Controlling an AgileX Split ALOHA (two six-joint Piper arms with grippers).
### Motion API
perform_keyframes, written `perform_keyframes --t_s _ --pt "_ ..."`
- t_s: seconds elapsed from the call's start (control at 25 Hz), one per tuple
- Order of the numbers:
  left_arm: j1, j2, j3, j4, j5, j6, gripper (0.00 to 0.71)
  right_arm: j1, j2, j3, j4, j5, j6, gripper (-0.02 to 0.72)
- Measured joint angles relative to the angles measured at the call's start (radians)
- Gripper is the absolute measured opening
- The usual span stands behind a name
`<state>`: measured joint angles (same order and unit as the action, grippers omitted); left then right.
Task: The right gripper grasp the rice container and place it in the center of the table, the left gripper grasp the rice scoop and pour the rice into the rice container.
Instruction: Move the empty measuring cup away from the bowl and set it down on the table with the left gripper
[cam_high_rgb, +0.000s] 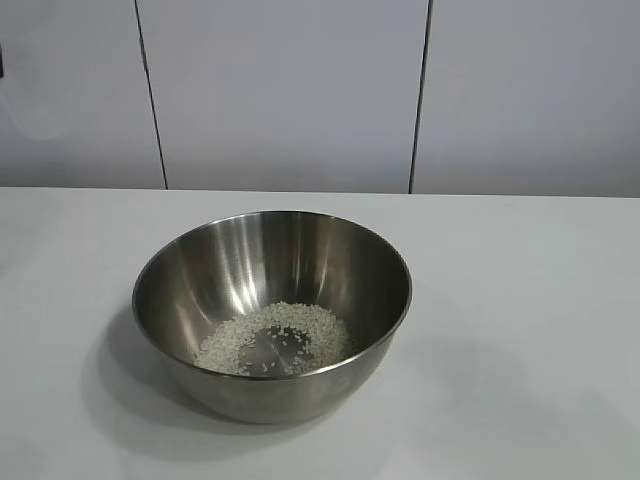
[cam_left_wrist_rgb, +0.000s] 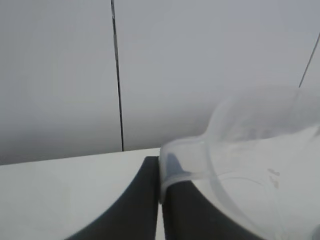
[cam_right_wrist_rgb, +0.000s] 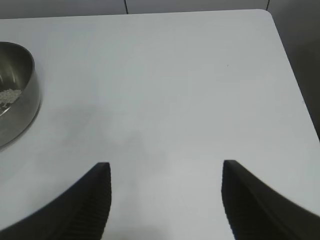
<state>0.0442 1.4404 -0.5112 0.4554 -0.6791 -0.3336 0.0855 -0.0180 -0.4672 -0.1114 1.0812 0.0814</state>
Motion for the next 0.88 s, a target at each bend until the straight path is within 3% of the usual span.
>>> perform_keyframes --t_s 0.12,0.24,0.44,0.88 --pt "0.064 0.0 0.079 0.007 -0.073 0.047 0.006 0.0 0.0 0.0 0.0 0.0 0.0 0.442" --pt "0.093 0.0 0.125 0.02 -0.11 0.114 0.006 0.0 0.0 0.0 0.0 0.0 0.0 0.442" --pt "0.097 0.084 0.137 0.039 -0.161 0.165 0.006 0.0 0.0 0.0 0.0 0.0 0.0 0.442" --pt "0.097 0.412 0.136 0.027 -0.44 0.223 0.006 0.0 0.0 0.0 0.0 0.0 0.0 0.442"
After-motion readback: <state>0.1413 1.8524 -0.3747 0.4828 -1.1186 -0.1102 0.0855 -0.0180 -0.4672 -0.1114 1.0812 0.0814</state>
